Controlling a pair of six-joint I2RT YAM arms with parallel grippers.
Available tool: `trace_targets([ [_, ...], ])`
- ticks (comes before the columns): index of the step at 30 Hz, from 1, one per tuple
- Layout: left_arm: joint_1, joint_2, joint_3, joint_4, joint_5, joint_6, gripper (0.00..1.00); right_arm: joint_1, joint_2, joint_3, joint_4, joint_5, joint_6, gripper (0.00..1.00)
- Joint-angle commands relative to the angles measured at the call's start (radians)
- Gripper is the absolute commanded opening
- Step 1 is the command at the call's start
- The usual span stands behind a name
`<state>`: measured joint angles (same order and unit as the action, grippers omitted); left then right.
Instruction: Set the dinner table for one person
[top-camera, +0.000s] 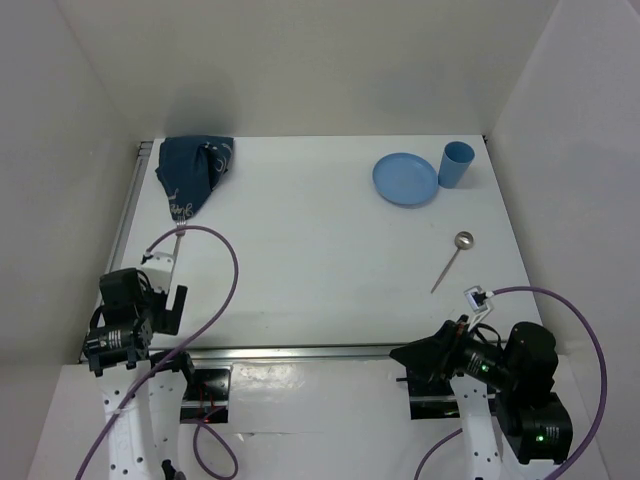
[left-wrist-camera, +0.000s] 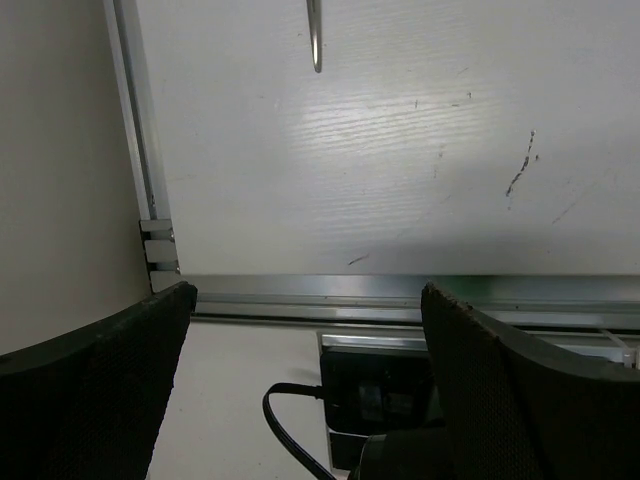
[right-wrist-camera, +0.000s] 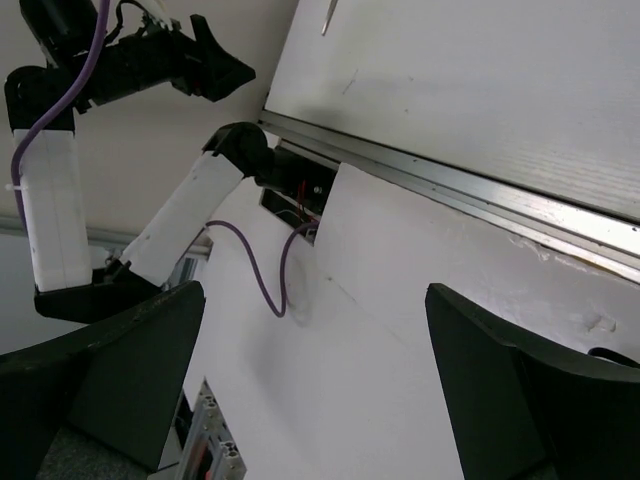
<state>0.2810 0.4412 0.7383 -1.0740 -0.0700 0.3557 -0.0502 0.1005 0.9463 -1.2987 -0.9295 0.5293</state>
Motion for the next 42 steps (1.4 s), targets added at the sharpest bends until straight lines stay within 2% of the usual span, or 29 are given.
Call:
trace_targets([
  [1,0.006,0.013,-0.004,0.013,-0.007,-0.038,1.00,0.001,0.036,0.002,-0.011,-0.003,-0.032,1.00],
  [8,0.006,0.057,0.065,-0.007,-0.007,-0.047,1.00,0.001,0.093,0.084,-0.011,0.142,-0.043,1.00],
  [13,0.006,0.161,0.288,0.031,0.083,-0.026,1.00,0.001,0.160,0.069,0.084,0.184,-0.037,1.00],
  [15,0.006,0.232,0.352,0.064,0.093,-0.003,1.00,0.001,0.214,0.049,0.186,0.184,0.006,1.00],
  [19,0.006,0.485,0.571,0.105,0.116,0.064,1.00,0.001,0.336,-0.021,0.392,0.204,0.081,1.00],
  [20,0.006,0.598,0.608,0.105,0.125,0.080,1.00,0.001,0.364,-0.030,0.426,0.219,0.095,1.00],
  [25,-0.088,0.925,0.801,0.150,0.079,0.101,1.00,0.001,0.554,-0.041,0.608,0.360,0.104,1.00],
  [27,-0.124,1.031,0.864,0.219,0.033,0.111,1.00,0.001,0.619,-0.018,0.663,0.400,0.094,1.00],
  [28,-0.137,1.135,0.878,0.253,0.006,0.111,1.00,0.001,0.637,-0.018,0.679,0.420,0.081,1.00],
  [31,-0.171,1.312,0.973,0.334,-0.126,0.100,1.00,0.001,0.712,-0.008,0.743,0.468,0.071,1.00],
  [32,-0.181,1.444,1.086,0.335,-0.148,0.082,1.00,0.001,0.731,0.002,0.760,0.468,0.070,1.00],
  [34,-0.181,1.580,1.240,0.254,-0.133,0.008,1.00,0.001,0.796,0.002,0.812,0.468,0.060,1.00],
  [35,-0.181,1.638,1.377,0.241,-0.111,-0.010,1.00,0.001,0.815,0.002,0.831,0.468,0.060,1.00],
  [36,-0.181,1.733,1.424,0.241,-0.093,-0.024,1.00,0.001,0.837,0.002,0.848,0.487,0.060,1.00],
  [42,-0.181,1.892,1.495,0.273,-0.040,-0.043,1.00,0.010,1.019,0.092,0.914,0.587,0.060,1.00],
])
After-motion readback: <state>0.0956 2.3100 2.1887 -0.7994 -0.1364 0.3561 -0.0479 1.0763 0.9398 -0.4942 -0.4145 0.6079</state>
